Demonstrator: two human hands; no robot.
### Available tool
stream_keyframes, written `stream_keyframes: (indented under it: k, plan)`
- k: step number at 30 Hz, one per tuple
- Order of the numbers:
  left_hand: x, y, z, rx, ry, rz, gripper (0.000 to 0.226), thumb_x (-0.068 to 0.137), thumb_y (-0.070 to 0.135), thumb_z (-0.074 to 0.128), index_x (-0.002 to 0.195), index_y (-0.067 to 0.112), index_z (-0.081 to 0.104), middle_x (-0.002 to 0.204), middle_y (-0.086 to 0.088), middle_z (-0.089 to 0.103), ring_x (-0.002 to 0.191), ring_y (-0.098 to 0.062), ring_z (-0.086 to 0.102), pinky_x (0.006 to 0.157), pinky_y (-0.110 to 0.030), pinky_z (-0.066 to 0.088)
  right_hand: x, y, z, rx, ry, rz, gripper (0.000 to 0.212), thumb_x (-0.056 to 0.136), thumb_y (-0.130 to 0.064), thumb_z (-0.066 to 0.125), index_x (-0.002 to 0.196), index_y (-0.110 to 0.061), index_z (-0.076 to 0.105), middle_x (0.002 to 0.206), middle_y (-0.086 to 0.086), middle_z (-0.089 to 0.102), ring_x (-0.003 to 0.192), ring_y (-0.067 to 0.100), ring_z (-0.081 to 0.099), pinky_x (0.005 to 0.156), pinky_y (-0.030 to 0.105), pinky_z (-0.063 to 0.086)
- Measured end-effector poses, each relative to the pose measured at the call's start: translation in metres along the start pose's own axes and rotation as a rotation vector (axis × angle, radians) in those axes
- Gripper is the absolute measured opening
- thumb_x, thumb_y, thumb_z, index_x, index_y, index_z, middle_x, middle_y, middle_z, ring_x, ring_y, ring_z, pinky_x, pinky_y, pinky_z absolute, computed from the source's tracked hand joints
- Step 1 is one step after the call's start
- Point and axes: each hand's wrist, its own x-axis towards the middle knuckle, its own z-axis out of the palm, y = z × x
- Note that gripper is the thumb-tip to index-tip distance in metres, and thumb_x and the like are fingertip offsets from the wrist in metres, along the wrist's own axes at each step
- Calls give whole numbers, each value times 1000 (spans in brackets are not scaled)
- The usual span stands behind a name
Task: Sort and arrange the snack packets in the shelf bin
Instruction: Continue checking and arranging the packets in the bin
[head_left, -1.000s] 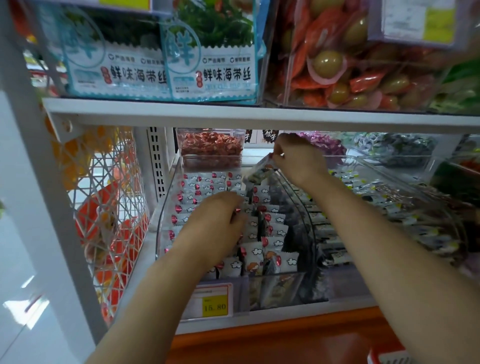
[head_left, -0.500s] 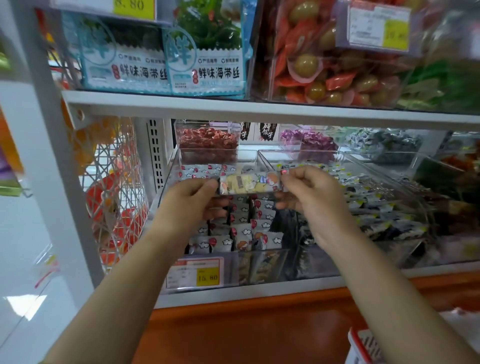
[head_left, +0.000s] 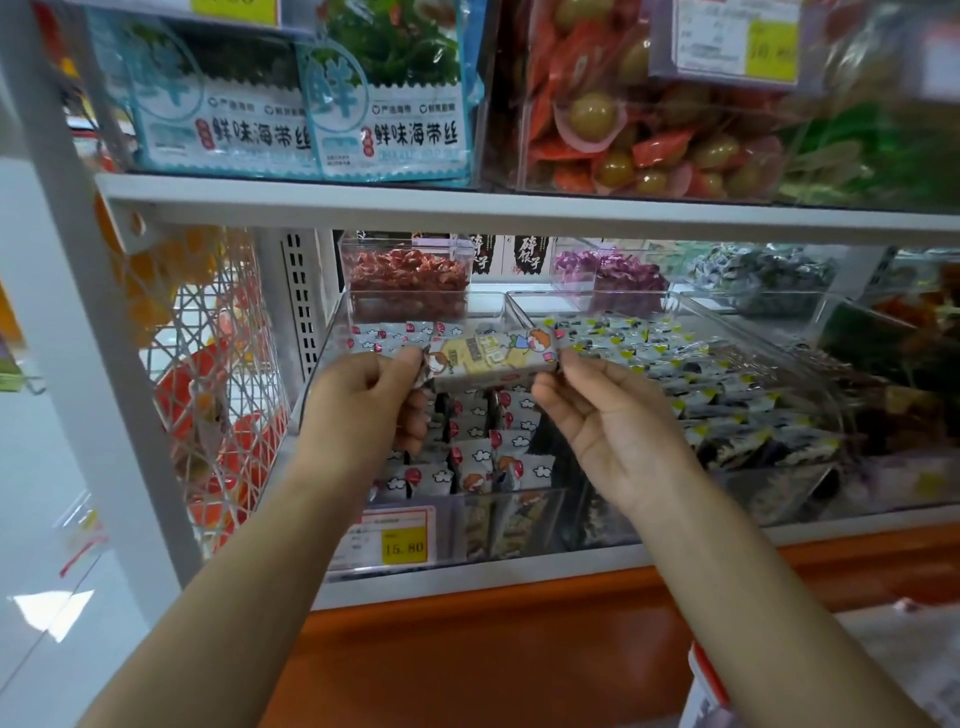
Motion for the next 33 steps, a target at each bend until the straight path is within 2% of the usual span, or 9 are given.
stream_keyframes:
  k: [4, 8, 16, 20, 22, 24, 26, 30, 33]
  plan:
    - [-2, 5, 1, -335, -153, -196, 33, 92, 26, 52, 63, 11, 51, 48, 3, 52, 39, -6, 43, 37, -15, 40, 1, 0, -1, 99, 42, 33, 11, 87, -3, 57, 78, 0, 63, 63, 8, 68, 56, 13, 67, 51, 19, 54]
    - [-1, 9, 3, -491, -254, -240, 20, 89, 13, 52, 71, 6, 57, 54, 0, 58, 43, -3, 50, 41, -12, 44, 4, -2, -4, 199, 82, 41, 11, 86, -5, 59, 77, -1, 62, 62, 8, 67, 55, 12, 67, 49, 18, 53]
    - [1, 10, -4, -477, -367, -173, 8, 81, 1, 52, 75, 3, 57, 63, -6, 68, 53, -7, 65, 49, -13, 52, 6, -4, -9, 168, 39, -48, 13, 90, -3, 53, 80, -1, 61, 60, 6, 67, 53, 10, 64, 50, 16, 52]
    - [3, 7, -10, -404, -315, -171, 21, 87, -2, 50, 69, 6, 56, 64, -9, 68, 57, -11, 67, 51, -16, 53, 6, -2, -11, 36, -32, -145, 13, 90, 3, 50, 82, -1, 61, 61, 5, 67, 57, 11, 66, 54, 17, 53]
    - [3, 4, -9, -361, -294, -163, 18, 89, 1, 50, 72, 5, 57, 67, -10, 69, 61, -13, 69, 53, -17, 54, 6, -1, -12, -71, -45, -218, 13, 89, 4, 50, 83, -1, 60, 63, 4, 68, 59, 13, 67, 57, 19, 54]
    - [3, 2, -7, -368, -287, -169, 13, 83, 15, 58, 77, 4, 61, 72, -12, 70, 63, -15, 69, 54, -19, 55, 6, 1, -13, -204, -53, -293, 13, 90, 5, 50, 87, -3, 60, 65, 1, 68, 62, 15, 67, 60, 20, 54]
    - [3, 1, -5, -346, -263, -151, 21, 75, 26, 62, 78, 5, 62, 71, -10, 69, 62, -15, 67, 53, -19, 54, 4, 2, -11, -309, -67, -341, 14, 91, 2, 52, 89, -7, 62, 71, -1, 70, 65, 16, 67, 61, 23, 55]
    - [5, -2, -3, -228, -178, -59, 11, 84, 16, 61, 79, 7, 58, 68, -5, 68, 65, -16, 65, 57, -19, 54, -2, 3, -7, -406, -106, -391, 9, 85, -19, 61, 81, -15, 68, 74, -2, 68, 66, 16, 67, 59, 25, 56]
    - [4, -1, -2, -214, -205, -38, 20, 76, 20, 67, 87, 7, 58, 78, -5, 71, 72, -15, 69, 58, -19, 53, -1, 3, -10, -540, -77, -438, 5, 85, -9, 64, 88, -14, 64, 79, -2, 67, 72, 13, 67, 62, 24, 57]
